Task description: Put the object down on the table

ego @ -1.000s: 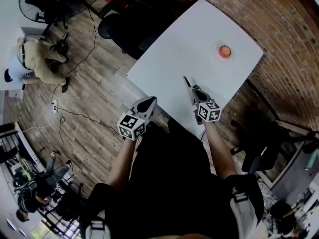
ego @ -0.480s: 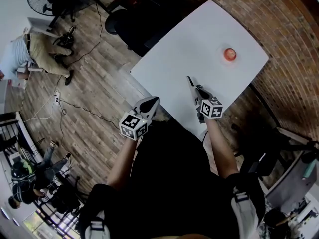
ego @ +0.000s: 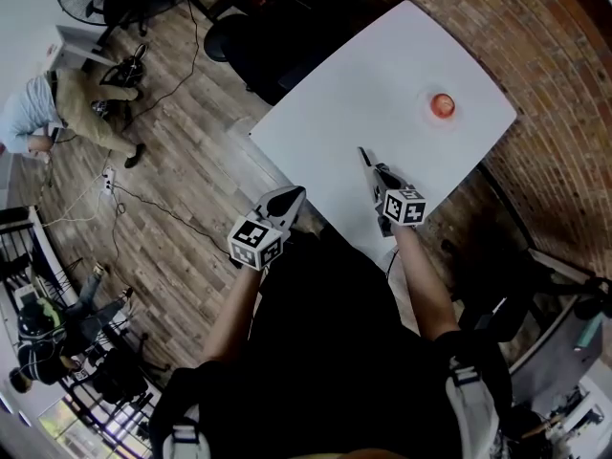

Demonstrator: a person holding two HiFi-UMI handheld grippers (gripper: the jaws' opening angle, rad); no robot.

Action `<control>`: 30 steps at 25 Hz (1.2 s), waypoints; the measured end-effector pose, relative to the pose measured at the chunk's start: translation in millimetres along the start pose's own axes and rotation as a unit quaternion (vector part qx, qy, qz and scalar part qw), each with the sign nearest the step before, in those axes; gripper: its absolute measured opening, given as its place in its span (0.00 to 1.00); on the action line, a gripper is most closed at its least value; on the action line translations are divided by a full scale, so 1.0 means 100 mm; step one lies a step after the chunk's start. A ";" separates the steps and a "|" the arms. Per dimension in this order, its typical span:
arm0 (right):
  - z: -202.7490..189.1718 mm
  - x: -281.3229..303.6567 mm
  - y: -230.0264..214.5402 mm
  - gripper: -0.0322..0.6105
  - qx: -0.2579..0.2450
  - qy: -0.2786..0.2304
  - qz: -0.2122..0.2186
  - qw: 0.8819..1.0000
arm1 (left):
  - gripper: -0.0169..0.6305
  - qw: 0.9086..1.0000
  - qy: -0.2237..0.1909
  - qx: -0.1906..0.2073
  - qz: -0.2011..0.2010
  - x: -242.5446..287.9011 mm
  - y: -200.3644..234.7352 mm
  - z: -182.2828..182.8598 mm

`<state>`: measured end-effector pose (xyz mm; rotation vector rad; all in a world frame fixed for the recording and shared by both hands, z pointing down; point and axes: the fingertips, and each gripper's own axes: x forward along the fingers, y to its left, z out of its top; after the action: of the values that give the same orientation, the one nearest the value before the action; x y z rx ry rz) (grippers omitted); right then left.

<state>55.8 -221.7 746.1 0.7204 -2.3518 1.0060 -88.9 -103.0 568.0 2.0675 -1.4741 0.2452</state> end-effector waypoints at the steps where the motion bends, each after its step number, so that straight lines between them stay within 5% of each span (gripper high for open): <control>1: -0.01 0.00 -0.02 0.05 0.001 0.002 0.000 1.000 | 0.06 1.000 0.000 -0.002 0.001 0.00 -0.01 -0.01; 30: -0.11 0.16 -0.34 0.08 0.159 -0.015 -0.036 0.987 | 0.06 1.000 0.001 0.004 -0.017 0.03 -0.06 0.00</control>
<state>67.8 -238.1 780.3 0.9354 -2.1964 1.3635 -81.9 -104.6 567.0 2.0962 -1.4368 0.2390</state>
